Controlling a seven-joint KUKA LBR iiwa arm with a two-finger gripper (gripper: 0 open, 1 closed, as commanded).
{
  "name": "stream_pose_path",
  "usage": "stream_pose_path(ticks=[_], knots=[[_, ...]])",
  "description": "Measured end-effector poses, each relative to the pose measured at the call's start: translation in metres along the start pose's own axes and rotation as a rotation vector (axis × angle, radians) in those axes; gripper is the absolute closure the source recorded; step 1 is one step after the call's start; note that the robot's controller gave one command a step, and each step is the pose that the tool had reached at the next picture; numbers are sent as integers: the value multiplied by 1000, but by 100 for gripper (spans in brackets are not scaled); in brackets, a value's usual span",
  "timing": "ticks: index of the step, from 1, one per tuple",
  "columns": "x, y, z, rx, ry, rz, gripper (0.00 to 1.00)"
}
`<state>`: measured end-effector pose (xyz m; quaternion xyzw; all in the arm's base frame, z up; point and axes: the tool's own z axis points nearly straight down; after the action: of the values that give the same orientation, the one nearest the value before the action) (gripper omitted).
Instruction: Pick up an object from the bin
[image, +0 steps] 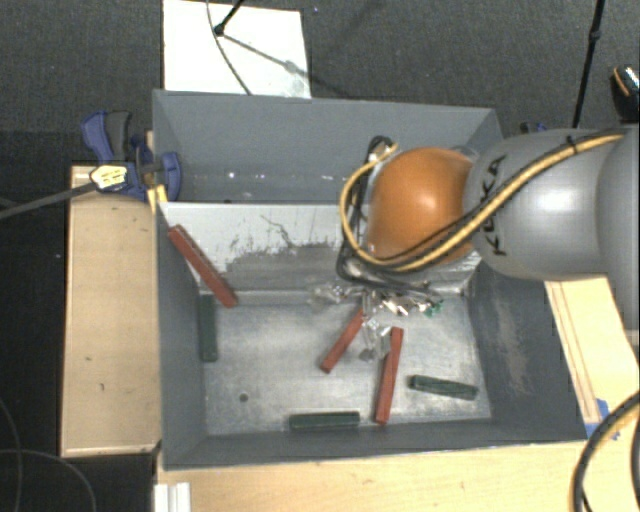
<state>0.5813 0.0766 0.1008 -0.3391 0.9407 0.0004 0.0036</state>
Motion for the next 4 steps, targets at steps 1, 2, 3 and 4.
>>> stream_pose_path(ticks=[1,2,3,4], knots=[[20,-11,31,-3,5,-61,0],[18,-11,30,-2,3,-54,0],[19,-11,30,-2,4,-51,100],[17,-11,-6,1,1,-44,100]])
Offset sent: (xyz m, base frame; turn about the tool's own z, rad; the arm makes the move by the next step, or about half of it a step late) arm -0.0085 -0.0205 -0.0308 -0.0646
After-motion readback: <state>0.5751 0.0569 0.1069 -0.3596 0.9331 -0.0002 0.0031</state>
